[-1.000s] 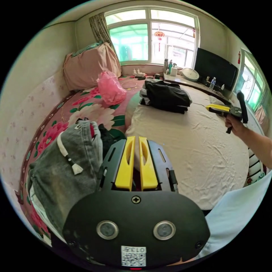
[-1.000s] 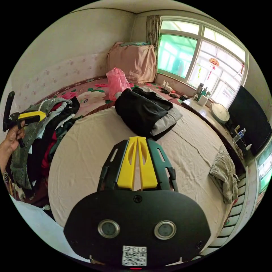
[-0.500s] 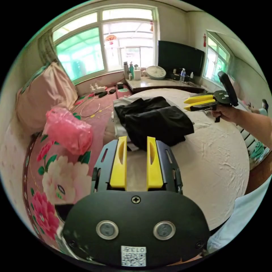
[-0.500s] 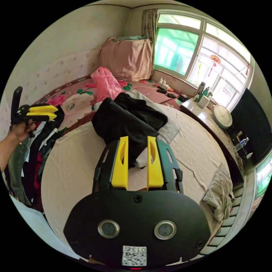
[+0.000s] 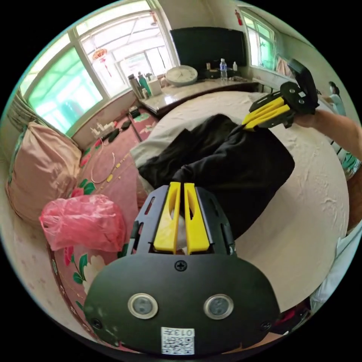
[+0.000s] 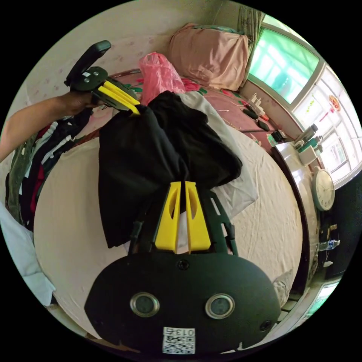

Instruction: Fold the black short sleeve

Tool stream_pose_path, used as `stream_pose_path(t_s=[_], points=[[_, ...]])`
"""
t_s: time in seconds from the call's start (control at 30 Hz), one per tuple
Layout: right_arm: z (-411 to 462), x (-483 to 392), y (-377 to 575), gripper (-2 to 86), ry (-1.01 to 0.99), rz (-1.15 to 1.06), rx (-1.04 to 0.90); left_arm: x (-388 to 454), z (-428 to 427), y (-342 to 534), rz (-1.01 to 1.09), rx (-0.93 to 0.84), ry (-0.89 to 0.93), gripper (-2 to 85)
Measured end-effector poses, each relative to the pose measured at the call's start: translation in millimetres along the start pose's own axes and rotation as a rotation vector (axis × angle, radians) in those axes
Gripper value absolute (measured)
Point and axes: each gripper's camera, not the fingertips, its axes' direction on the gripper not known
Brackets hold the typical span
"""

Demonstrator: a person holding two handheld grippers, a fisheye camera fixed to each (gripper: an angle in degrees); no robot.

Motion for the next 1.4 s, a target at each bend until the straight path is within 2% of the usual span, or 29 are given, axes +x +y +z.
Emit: stream_pose_path(t_s=[0.07, 0.23, 0.37, 0.43, 0.53, 0.6, 0.67, 0.8, 0.87, 0.93, 1.0, 1.07, 1.17, 1.27, 1.4], points=[[-15, 8, -3, 2.1, 0.051, -0.009, 0.07, -14, -21, -11, -0.017, 0.087, -0.015, 1.1], [-1, 44, -18, 3.5, 0.171, 0.053, 0.076, -62, -18, -49, -0.131, 0.12, -0.008, 1.9], [49, 69, -20, 8.5, 0.12, 0.172, -0.09, -86, 24, -65, -0.217, -0.047, 0.091, 4.4], [42, 75, -10, 9.5, 0.133, 0.239, -0.05, -96, 11, -55, -0.281, 0.014, 0.087, 5.6], [9, 84, 14, 5.8, 0.159, 0.359, 0.093, -106, -30, -29, -0.358, 0.123, -0.009, 5.1], [-12, 71, 27, 3.1, 0.109, 0.361, 0.22, -90, -50, -18, -0.296, 0.2, -0.015, 2.7], [-11, 51, 25, 2.1, 0.03, 0.285, 0.231, -57, -51, -13, -0.14, 0.148, 0.053, 0.7], [32, 12, 14, 0.6, 0.111, 0.185, 0.106, -29, -29, -10, -0.09, 0.093, -0.026, 0.0], [56, 14, 13, 0.3, 0.098, 0.178, 0.005, -29, 6, -17, -0.033, -0.084, -0.057, -0.1], [56, 24, 14, 0.1, 0.062, 0.214, 0.009, -43, 5, -16, -0.102, -0.06, -0.017, -0.1], [30, 36, 21, 0.0, 0.048, 0.305, 0.109, -62, -12, -12, -0.204, -0.025, 0.04, 0.0], [7, 35, 28, -0.1, 0.059, 0.318, 0.17, -75, -48, 6, -0.263, 0.108, 0.025, 0.5], [-9, 15, 37, -0.1, 0.069, 0.267, 0.184, -77, -68, 29, -0.276, 0.151, 0.027, 2.6], [2, -11, 43, -0.1, 0.052, 0.193, 0.163, -66, -60, 39, -0.208, 0.08, 0.012, 4.9], [31, -25, 49, 0.0, 0.033, 0.206, 0.112, -65, -42, 46, -0.178, 0.003, -0.003, 3.3]])
